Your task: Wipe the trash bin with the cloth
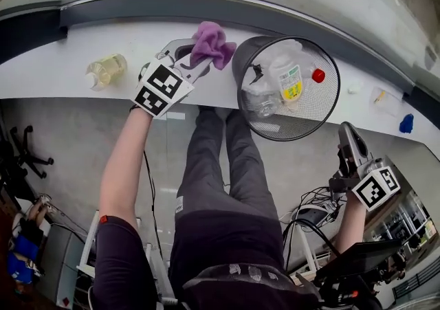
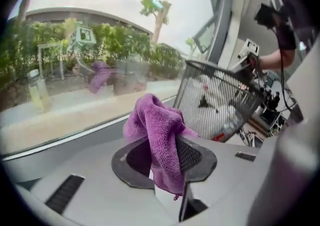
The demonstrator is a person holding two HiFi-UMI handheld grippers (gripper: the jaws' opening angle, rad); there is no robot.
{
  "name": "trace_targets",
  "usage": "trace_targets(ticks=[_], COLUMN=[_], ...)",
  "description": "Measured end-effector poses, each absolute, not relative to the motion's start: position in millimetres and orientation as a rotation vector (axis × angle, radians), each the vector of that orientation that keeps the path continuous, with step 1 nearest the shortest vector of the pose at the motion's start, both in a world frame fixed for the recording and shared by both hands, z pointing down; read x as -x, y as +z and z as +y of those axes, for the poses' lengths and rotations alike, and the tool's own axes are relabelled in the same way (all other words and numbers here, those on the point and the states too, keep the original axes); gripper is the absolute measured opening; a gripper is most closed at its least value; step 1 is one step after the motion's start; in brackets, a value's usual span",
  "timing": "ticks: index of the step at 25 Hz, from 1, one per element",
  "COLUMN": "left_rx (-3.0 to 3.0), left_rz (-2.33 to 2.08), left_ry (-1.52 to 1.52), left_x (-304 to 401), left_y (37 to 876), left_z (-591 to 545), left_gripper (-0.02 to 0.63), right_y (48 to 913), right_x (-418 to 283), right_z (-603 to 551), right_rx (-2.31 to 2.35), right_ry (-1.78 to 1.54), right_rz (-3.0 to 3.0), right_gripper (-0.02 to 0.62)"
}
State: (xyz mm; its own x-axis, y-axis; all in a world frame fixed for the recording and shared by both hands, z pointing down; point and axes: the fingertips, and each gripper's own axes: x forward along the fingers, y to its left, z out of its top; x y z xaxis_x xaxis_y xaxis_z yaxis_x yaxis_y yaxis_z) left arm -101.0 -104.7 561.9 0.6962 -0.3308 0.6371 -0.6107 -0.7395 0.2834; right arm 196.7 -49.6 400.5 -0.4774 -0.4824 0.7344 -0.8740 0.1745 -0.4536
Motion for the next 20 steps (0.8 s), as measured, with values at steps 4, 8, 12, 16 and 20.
trace_targets(ticks=[4, 8, 12, 16, 20], left_rx=[-2.541, -2.672, -2.765, -2.833, -2.87], left_rz=[-0.78, -0.736, -0.627, -0.501, -0.446], left_ry=[0.67, 0.707, 0.831, 0.98, 1.031], left_x=[91, 80, 67, 58, 53], left_y=[522, 499, 499, 508, 508], left_z=[-123, -127, -118, -98, -87], left_gripper=[0.091, 0.089, 0.089, 0.089, 0.087], right_y=[405, 425, 451, 464, 460], right_x=[-191, -189, -182, -177, -170], right_z=[-72, -81, -79, -79, -90], right_rx=[-1.184, -1.154, -1.104, -1.157, -1.235], right_ry=[1.205, 1.127, 1.138, 1.224, 1.382], right_rz=[-2.061, -2.003, -1.92, -1.865, -1.952], right_gripper=[0.135, 0.137, 0.135, 0.069, 0.051])
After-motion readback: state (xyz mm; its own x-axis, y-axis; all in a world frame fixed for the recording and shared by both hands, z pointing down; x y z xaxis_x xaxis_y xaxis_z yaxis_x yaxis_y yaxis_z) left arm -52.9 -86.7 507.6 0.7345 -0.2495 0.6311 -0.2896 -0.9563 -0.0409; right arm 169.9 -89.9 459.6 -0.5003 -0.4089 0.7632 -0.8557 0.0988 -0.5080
